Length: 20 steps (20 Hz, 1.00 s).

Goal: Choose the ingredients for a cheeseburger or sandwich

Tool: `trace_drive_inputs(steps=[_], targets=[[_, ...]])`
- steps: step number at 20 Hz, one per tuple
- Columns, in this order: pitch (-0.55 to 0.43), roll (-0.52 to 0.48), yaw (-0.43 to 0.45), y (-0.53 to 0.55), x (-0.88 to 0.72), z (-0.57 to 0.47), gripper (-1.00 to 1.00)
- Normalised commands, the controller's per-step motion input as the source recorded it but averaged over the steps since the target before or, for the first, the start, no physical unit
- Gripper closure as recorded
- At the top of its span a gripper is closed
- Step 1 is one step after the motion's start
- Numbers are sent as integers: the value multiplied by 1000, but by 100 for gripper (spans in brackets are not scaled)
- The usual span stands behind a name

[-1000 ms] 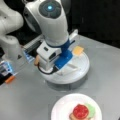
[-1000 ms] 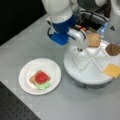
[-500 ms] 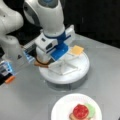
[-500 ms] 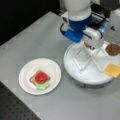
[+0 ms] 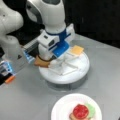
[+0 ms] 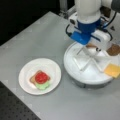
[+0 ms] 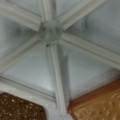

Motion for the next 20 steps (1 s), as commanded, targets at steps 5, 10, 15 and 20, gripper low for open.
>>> trace_drive_inputs(steps=[5, 10, 15, 20], targets=[[-247, -53, 139, 165, -233, -244, -100], [-243, -21, 140, 82, -214, -212, -100], [-241, -8, 160, -8, -209, -219, -100], [-228, 2, 130, -41, -169, -213, -100]])
